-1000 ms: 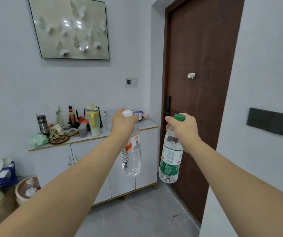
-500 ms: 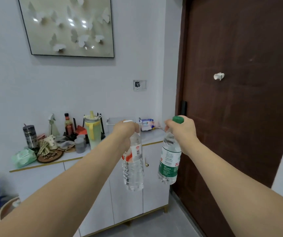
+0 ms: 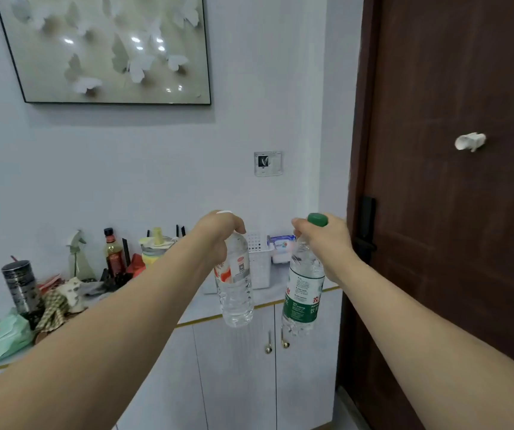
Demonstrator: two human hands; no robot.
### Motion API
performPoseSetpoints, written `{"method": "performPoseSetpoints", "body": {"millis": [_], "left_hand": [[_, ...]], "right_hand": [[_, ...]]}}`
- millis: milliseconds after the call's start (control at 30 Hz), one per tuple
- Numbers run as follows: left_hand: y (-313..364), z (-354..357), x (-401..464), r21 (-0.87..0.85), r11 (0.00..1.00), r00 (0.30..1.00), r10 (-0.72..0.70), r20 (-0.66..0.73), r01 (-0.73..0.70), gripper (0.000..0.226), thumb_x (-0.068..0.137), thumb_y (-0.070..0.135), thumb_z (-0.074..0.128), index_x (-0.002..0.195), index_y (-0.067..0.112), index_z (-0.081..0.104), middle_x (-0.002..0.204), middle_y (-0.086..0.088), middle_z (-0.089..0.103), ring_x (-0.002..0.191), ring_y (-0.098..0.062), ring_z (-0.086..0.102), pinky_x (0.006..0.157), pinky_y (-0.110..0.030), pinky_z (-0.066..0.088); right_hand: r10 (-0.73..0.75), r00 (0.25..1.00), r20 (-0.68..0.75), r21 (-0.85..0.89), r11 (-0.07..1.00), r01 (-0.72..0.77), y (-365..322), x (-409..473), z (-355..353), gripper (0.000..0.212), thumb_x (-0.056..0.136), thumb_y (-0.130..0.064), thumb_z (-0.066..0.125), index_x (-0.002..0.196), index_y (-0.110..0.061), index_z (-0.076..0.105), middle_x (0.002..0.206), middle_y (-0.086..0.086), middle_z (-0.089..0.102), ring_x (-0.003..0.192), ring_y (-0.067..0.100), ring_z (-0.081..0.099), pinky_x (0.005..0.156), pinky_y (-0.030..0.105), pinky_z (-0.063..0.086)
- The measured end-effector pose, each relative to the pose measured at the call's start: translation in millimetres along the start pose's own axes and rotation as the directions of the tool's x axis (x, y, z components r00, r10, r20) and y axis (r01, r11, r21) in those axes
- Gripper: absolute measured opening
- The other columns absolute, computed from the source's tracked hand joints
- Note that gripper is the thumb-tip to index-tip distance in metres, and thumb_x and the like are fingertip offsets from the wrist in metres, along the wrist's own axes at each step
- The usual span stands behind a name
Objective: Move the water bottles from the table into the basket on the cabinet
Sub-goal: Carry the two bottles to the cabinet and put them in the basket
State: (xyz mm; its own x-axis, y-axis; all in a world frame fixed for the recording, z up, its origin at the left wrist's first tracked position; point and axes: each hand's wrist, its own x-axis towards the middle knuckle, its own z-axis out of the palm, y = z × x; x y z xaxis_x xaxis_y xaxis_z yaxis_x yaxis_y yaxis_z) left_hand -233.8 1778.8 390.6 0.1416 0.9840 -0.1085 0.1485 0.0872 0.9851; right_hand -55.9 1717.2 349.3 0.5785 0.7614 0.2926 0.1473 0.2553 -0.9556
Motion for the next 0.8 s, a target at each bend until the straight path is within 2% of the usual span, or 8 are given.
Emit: {"method": "performPoseSetpoints", "body": {"millis": [67,167,233,300,433,533,633,800], "left_hand": [[4,-5,33,-0.001,1.0,1.0,-0.003,0.02,0.003,0.037,0.077,-0.001,0.06,0.114,0.008,0.057,0.134,-0.018,0.047,0.117,-0.039,0.046,0.083,-0.045,0.037],[14,-13,91,-0.038,0.999,0.998,0.028,0.054,-0.026,0.017,0.071,-0.002,0.059,0.081,0.01,0.055,0.11,-0.014,0.049,0.098,-0.035,0.048,0.087,-0.045,0.043],[23,-19,134,-0.087,0.995,0.997,0.047,0.058,-0.042,0.018,0.066,-0.005,0.057,0.071,0.012,0.052,0.103,-0.009,0.047,0.091,-0.032,0.044,0.088,-0.044,0.044],[34,-25,175,-0.109,0.993,0.996,0.057,0.073,-0.049,0.019,0.062,-0.005,0.054,0.062,0.012,0.045,0.098,-0.008,0.042,0.086,-0.029,0.04,0.078,-0.039,0.041],[49,-36,258,-0.086,0.994,0.997,0.065,0.049,-0.06,0.02,0.064,-0.007,0.05,0.064,0.011,0.041,0.098,-0.008,0.041,0.085,-0.03,0.039,0.076,-0.036,0.04],[53,-38,314,-0.005,0.998,0.997,0.061,0.04,-0.061,0.023,0.065,-0.009,0.047,0.06,0.012,0.038,0.091,-0.007,0.04,0.08,-0.027,0.037,0.072,-0.031,0.038],[44,-37,368,0.049,0.998,0.999,0.032,0.039,-0.034,0.021,0.063,-0.011,0.045,0.06,0.009,0.038,0.095,-0.01,0.044,0.091,-0.032,0.04,0.08,-0.039,0.038],[0,-23,452,0.14,0.989,0.999,-0.054,0.003,0.053,0.021,0.065,-0.014,0.041,0.06,0.006,0.04,0.103,-0.013,0.047,0.098,-0.033,0.039,0.08,-0.036,0.034]], "right_hand": [[-0.004,1.0,-0.002,-0.006,1.0,0.004,12,29,19,0.019,0.073,-0.027,0.076,0.076,-0.012,0.065,0.068,0.001,0.069,0.057,0.013,0.059,0.056,0.025,0.048],[-0.026,0.999,0.018,-0.013,1.0,0.026,24,78,54,0.025,0.075,-0.03,0.075,0.088,-0.011,0.067,0.075,0.001,0.071,0.065,0.013,0.061,0.059,0.026,0.048],[-0.052,0.999,0.015,-0.001,0.999,0.052,29,113,82,0.026,0.076,-0.03,0.075,0.092,-0.011,0.066,0.081,0.003,0.072,0.07,0.014,0.062,0.062,0.026,0.047],[-0.065,0.998,0.021,0.001,0.998,0.065,31,150,111,0.023,0.077,-0.029,0.075,0.09,-0.014,0.065,0.087,0.005,0.072,0.073,0.014,0.062,0.06,0.024,0.045],[-0.084,0.995,0.058,-0.015,0.996,0.085,39,219,170,0.021,0.078,-0.03,0.074,0.086,-0.016,0.061,0.092,0.008,0.069,0.072,0.015,0.056,0.062,0.025,0.046],[-0.059,0.994,0.089,-0.032,0.998,0.062,55,265,206,0.023,0.078,-0.031,0.076,0.079,-0.019,0.056,0.079,0.001,0.059,0.066,0.014,0.051,0.061,0.026,0.044],[-0.001,0.994,0.108,-0.041,0.999,0.006,85,305,234,0.03,0.078,-0.029,0.076,0.07,-0.02,0.048,0.069,-0.003,0.048,0.061,0.014,0.044,0.058,0.028,0.04],[0.136,0.981,0.142,-0.031,0.991,-0.133,164,356,272,0.031,0.078,-0.026,0.076,0.072,-0.019,0.047,0.068,-0.002,0.046,0.06,0.015,0.041,0.055,0.027,0.036]]}}
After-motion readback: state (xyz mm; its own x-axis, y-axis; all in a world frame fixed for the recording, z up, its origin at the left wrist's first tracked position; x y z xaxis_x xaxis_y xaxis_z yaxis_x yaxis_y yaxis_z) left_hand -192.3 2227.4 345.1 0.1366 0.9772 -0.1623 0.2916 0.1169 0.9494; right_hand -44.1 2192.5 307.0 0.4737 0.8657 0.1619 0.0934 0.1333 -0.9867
